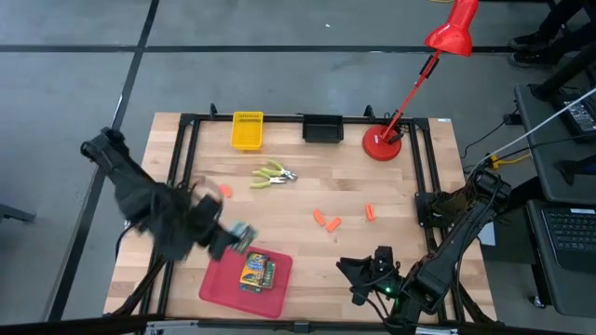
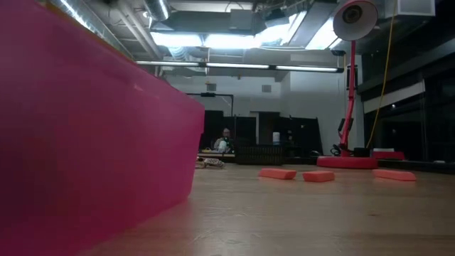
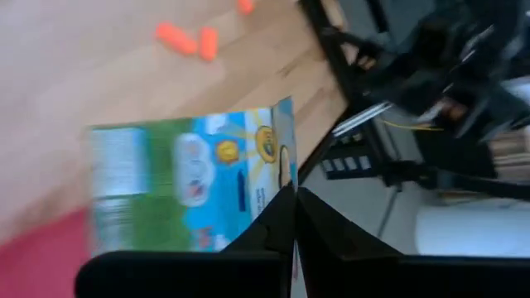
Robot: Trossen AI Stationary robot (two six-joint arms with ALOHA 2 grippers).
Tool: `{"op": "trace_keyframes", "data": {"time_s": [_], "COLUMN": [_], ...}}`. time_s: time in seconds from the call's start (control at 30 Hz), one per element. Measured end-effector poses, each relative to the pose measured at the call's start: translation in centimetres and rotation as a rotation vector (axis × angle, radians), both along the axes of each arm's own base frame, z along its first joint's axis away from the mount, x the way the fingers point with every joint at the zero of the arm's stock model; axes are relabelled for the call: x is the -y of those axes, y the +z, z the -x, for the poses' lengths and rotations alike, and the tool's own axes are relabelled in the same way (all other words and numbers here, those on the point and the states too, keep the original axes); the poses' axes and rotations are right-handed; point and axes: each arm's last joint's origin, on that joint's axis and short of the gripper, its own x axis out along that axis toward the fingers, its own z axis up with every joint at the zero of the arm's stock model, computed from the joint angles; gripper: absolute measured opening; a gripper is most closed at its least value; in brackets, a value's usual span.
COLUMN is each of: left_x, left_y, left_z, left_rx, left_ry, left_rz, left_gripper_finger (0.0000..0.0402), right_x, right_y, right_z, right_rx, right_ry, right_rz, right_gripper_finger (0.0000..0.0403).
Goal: Pick & Place School Supplies
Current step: Put the yellow crayon box into the red bin
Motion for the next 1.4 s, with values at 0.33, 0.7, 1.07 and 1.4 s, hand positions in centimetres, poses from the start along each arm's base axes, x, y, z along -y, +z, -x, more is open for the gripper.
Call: {"op": "trace_keyframes", "data": {"time_s": [0.33,0.7,1.07,1.4], "left_x": [8.4,10.4,9.4,8.2], "left_y": [-7.2,-11.9,-12.1,-11.9], "left_z": [0.4,-2.9,-4.2,-6.6], "left_rx": [-0.130,-0.169,-0.187,-0.179], "left_ry": [0.200,0.262,0.278,0.235], "left_rz": [-0.006,-0.078,-0.117,-0.135], "left_gripper_finger": [0.0002,0.0002,0.0003,0.0003], "right_x": [0.0,-0.3,-0.5,-0.5], "right_y": [0.0,0.1,0.4,0.4], "right_z": [0.0,-0.2,-0.3,-0.3], "right_rx": [-0.006,0.001,0.002,0.000], "right_ry": [0.006,0.021,0.040,0.042], "right_rz": [-0.002,-0.025,-0.003,0.001], "right_gripper_finger": [0.0128,0.0128,0.0128,0.0128]}}
